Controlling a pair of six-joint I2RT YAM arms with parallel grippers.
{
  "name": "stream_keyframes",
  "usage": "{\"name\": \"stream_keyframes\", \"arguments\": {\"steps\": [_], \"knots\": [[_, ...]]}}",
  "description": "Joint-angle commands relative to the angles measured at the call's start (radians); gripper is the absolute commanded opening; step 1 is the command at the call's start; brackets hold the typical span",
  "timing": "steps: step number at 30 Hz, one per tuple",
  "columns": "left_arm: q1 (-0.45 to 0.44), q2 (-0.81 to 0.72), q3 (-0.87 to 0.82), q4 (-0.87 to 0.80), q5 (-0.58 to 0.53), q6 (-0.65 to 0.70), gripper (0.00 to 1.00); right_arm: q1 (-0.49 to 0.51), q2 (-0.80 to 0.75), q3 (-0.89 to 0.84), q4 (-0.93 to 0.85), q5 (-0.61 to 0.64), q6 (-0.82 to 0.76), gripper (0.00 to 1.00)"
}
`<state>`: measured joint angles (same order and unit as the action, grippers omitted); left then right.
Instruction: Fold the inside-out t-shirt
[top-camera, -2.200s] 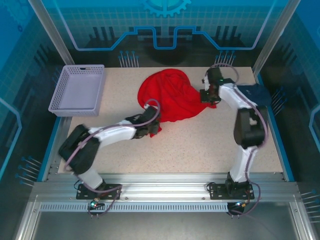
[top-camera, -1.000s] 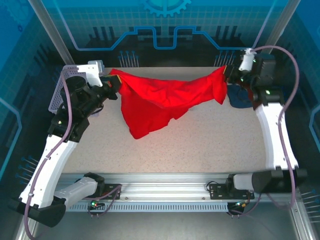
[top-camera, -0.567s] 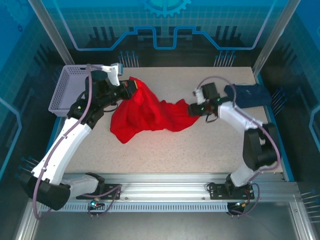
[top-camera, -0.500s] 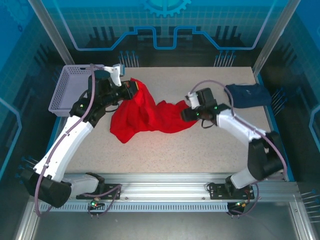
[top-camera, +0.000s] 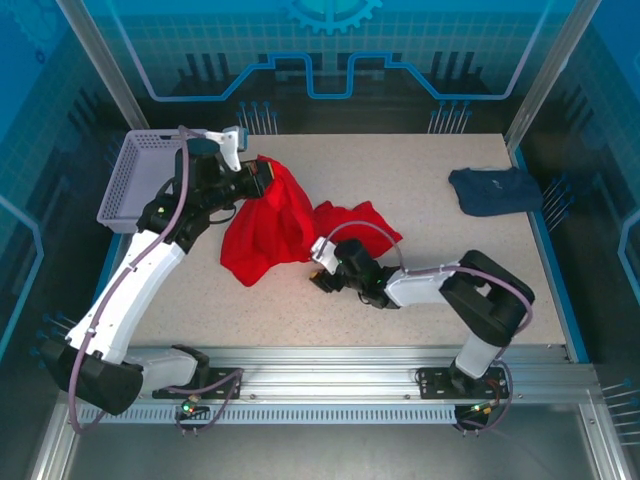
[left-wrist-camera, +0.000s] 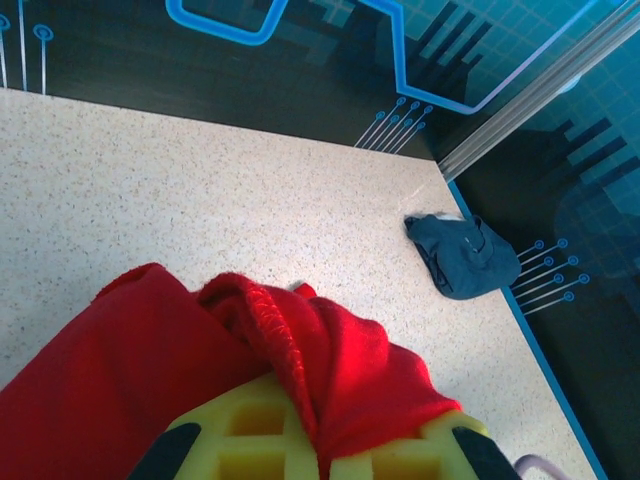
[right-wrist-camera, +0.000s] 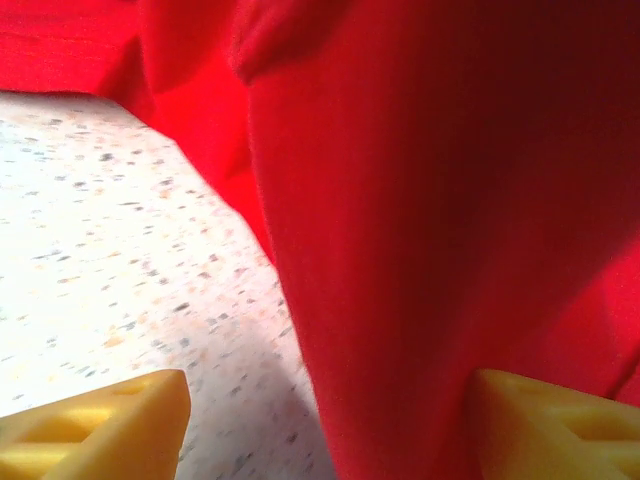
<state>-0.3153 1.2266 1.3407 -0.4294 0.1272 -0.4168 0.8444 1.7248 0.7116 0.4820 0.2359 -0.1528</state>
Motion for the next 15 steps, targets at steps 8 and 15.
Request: {"name": "stream_keyframes", "arguments": {"steps": [8,15], "knots": [[0.033,-0.047,0.060,-0.022,-0.080,0.029,0.00,-0.003,-0.193,-0.040,0.202,0.287,-0.129,0.06],[0.046,-0.179,0.055,0.074,-0.108,0.042,0.00,-0.101,-0.712,0.083,-0.170,0.208,-0.151,0.00]]}}
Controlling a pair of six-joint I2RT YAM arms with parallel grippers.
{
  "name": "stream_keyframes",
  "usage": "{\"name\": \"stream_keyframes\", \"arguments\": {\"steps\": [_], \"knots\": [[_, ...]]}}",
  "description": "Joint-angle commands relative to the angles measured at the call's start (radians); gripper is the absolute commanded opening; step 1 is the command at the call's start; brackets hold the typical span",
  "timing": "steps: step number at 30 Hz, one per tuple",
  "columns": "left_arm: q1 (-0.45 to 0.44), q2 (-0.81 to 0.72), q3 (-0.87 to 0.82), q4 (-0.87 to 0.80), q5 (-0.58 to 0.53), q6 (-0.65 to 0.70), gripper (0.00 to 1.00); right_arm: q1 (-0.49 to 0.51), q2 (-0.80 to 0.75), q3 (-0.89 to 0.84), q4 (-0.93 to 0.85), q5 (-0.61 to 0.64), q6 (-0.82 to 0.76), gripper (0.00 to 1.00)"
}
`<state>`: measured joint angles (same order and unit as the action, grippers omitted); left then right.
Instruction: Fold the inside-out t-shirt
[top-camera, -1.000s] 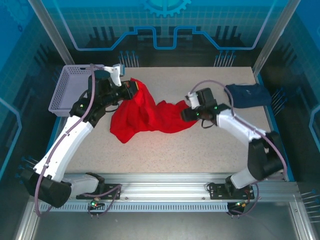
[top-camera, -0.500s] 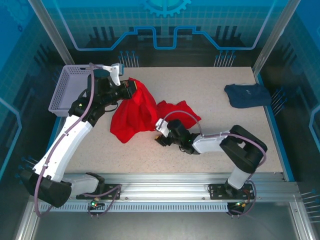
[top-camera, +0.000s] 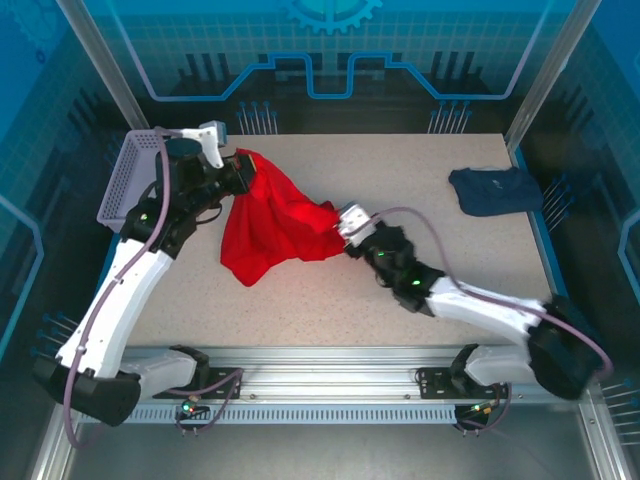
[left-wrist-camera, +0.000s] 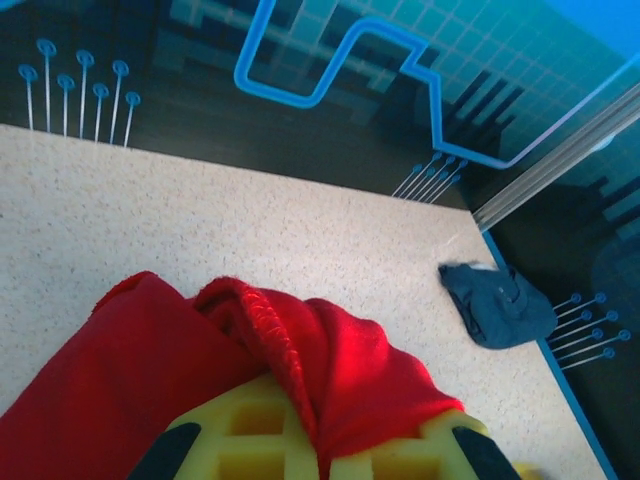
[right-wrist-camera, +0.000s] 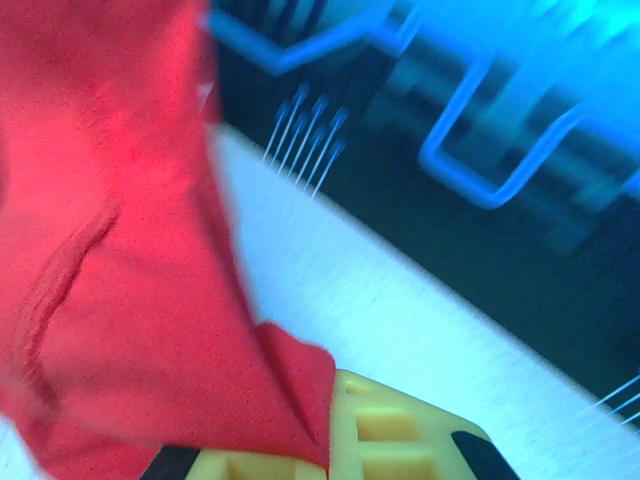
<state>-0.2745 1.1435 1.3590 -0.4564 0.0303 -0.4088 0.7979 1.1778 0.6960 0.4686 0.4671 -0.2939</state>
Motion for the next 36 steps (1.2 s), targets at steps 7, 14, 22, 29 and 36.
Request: {"name": "stream_keyframes", "arguments": {"steps": [7,14,22,29,36], "knots": [[-0.030,-0.283,0.065,0.199,0.028,0.066,0.00,-0.059,-0.419,0.480,-0.552,-0.120,-0.005,0.00],[-0.049,-0.329,0.216,0.122,-0.001,0.144,0.00,-0.059,-0.433,0.792,-0.803,-0.190,0.041,0.00],[-0.047,-0.110,0.233,0.064,-0.200,0.229,0.00,-0.133,-0.222,0.841,-0.745,0.024,-0.084,0.00],[0.019,0.332,0.232,0.169,-0.234,0.229,0.03,-0.538,0.276,0.854,-0.579,-0.143,0.110,0.00],[0.044,0.933,0.740,-0.126,-0.208,0.193,0.52,-0.585,0.949,1.429,-0.880,-0.086,0.235,0.43]]}}
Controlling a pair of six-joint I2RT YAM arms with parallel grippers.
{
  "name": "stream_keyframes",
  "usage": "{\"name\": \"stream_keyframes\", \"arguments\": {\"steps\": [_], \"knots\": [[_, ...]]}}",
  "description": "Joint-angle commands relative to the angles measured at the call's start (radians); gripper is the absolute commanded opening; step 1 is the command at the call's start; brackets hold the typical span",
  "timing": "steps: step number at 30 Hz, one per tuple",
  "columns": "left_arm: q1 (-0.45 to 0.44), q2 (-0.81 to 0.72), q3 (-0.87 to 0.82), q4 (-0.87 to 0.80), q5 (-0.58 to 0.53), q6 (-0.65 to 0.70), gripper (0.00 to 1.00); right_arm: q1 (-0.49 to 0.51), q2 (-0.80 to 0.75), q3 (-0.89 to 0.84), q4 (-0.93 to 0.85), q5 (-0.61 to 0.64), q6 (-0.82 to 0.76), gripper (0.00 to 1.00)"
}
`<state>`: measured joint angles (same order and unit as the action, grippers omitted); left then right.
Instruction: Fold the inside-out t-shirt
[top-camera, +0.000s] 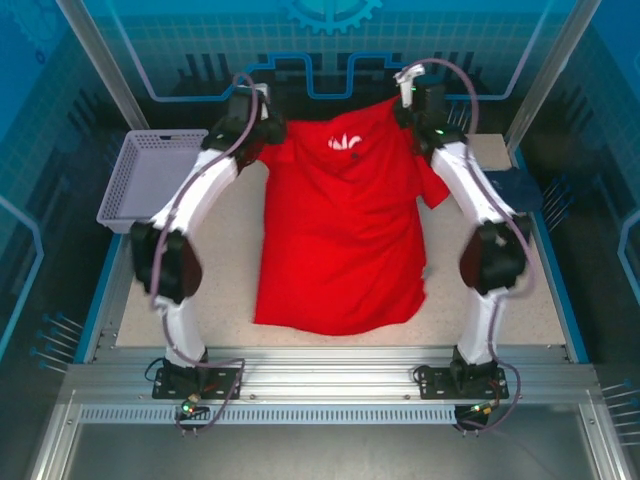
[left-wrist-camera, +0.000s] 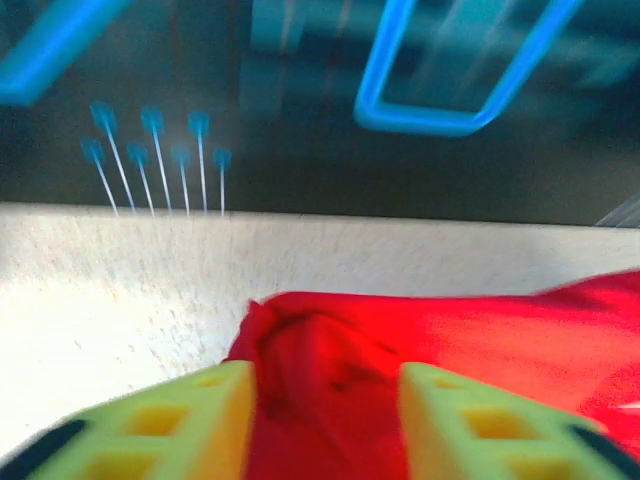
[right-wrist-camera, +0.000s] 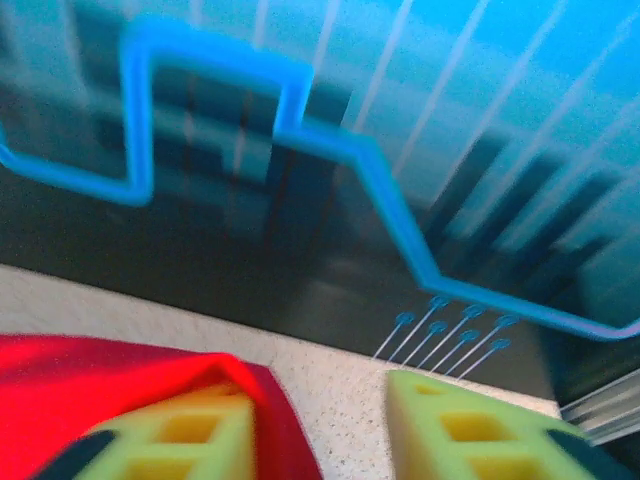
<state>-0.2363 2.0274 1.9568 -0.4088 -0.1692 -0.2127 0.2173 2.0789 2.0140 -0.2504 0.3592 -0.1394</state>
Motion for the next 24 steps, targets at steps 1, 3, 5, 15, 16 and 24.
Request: {"name": "stream_keyframes", "arguments": {"steps": [1,3,5,15,16,24], "knots": [[0.004,0.046,0.132,-0.175,0.003,-0.014,0.58,0.000,0.034,0.075,-0.155,-0.004,0.086,0.46],[0.003,-0.029,0.007,-0.111,0.048,-0.043,0.68,0.002,-0.032,-0.038,-0.141,-0.051,0.106,0.50],[0.002,-0.150,-0.193,-0.019,0.110,-0.092,0.74,0.007,-0.121,-0.175,-0.159,-0.118,0.148,0.52],[-0.255,-0.439,-0.896,0.418,0.317,-0.211,0.76,-0.010,-0.423,-0.763,-0.217,-0.278,0.366,0.61],[-0.277,-0.396,-0.890,0.449,0.329,-0.221,0.76,-0.030,-0.414,-0.775,-0.217,-0.284,0.382,0.61],[-0.319,-0.055,-0.723,0.429,0.356,-0.217,0.72,-0.126,-0.253,-0.742,-0.236,-0.323,0.473,0.59]]}}
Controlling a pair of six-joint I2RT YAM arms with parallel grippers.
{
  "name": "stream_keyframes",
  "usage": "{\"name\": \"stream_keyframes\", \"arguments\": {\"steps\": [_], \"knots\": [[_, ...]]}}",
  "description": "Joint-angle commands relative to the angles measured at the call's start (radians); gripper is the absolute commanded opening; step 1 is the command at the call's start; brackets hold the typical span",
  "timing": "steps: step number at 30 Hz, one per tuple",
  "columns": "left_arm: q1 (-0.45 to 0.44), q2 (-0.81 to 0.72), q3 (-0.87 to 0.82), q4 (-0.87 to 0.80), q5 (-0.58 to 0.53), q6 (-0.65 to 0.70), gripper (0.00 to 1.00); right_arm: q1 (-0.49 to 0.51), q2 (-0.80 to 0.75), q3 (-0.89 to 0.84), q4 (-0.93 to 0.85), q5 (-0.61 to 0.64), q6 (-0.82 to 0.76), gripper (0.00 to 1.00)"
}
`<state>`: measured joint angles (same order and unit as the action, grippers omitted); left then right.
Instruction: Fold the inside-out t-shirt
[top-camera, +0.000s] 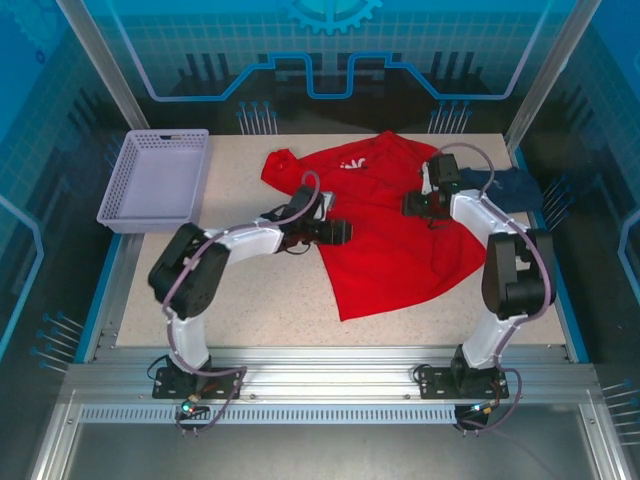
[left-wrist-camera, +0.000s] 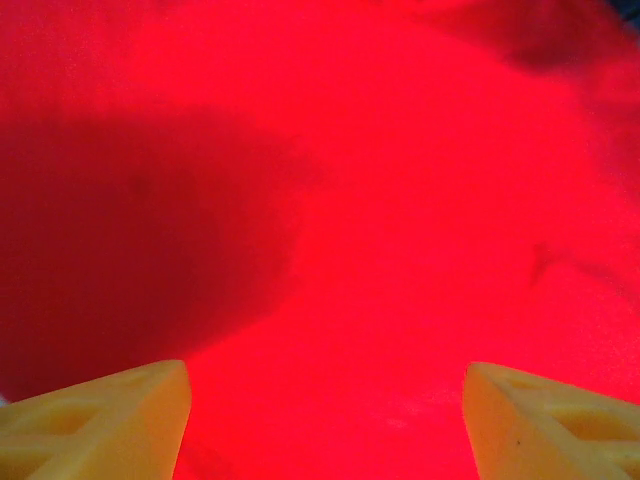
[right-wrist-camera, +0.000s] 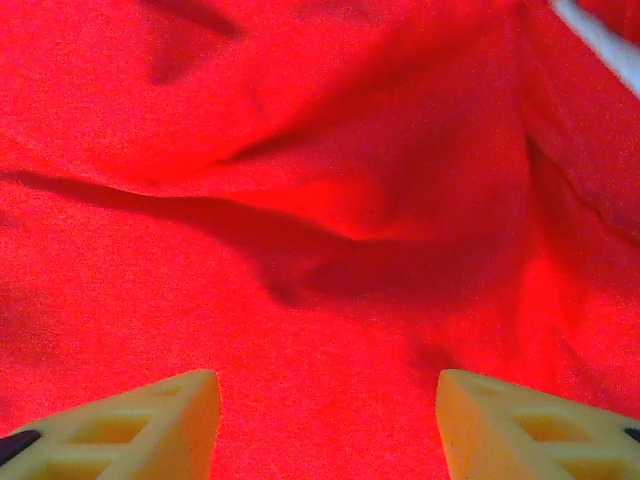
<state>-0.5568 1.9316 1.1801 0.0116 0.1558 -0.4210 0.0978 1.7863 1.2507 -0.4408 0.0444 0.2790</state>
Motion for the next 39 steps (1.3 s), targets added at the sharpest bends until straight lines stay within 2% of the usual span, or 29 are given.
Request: {"name": "stream_keyframes", "arguments": {"steps": [1,4,9,12,18,21,24,27,31,35,39], "knots": [[0.002,0.060,0.063,-0.006,0.023,-0.001,0.72,-0.016,0.063,0.021,-0.056,-0.022,0.064,0.59],[0.017,0.084,0.061,-0.040,-0.001,-0.001,0.71,-0.027,0.127,0.033,-0.094,-0.082,0.081,0.59],[0.094,0.063,-0.026,-0.073,-0.020,-0.005,0.70,0.006,0.190,0.027,-0.098,-0.196,0.108,0.56],[0.145,0.001,-0.120,-0.064,-0.044,-0.001,0.70,0.066,0.180,0.034,-0.113,-0.164,0.117,0.52],[0.251,-0.128,-0.267,-0.042,-0.076,-0.030,0.68,0.200,0.197,0.080,-0.101,-0.266,0.154,0.45],[0.270,-0.211,-0.312,-0.039,-0.120,-0.022,0.68,0.262,0.206,0.133,-0.105,-0.299,0.139,0.45],[0.264,-0.319,-0.353,-0.011,-0.136,-0.008,0.71,0.271,0.145,0.137,-0.112,-0.309,0.108,0.47],[0.171,-0.442,-0.399,0.052,-0.141,0.070,0.73,0.239,0.041,0.079,-0.113,-0.294,0.080,0.52],[-0.091,-0.513,-0.427,0.070,-0.121,0.297,0.73,0.131,-0.089,-0.047,-0.052,-0.305,0.083,0.55],[-0.303,-0.457,-0.408,0.029,-0.121,0.465,0.68,0.037,-0.163,-0.123,-0.002,-0.313,0.102,0.56],[-0.409,-0.340,-0.342,-0.011,-0.111,0.573,0.63,0.002,-0.196,-0.153,0.007,-0.319,0.105,0.56]]}}
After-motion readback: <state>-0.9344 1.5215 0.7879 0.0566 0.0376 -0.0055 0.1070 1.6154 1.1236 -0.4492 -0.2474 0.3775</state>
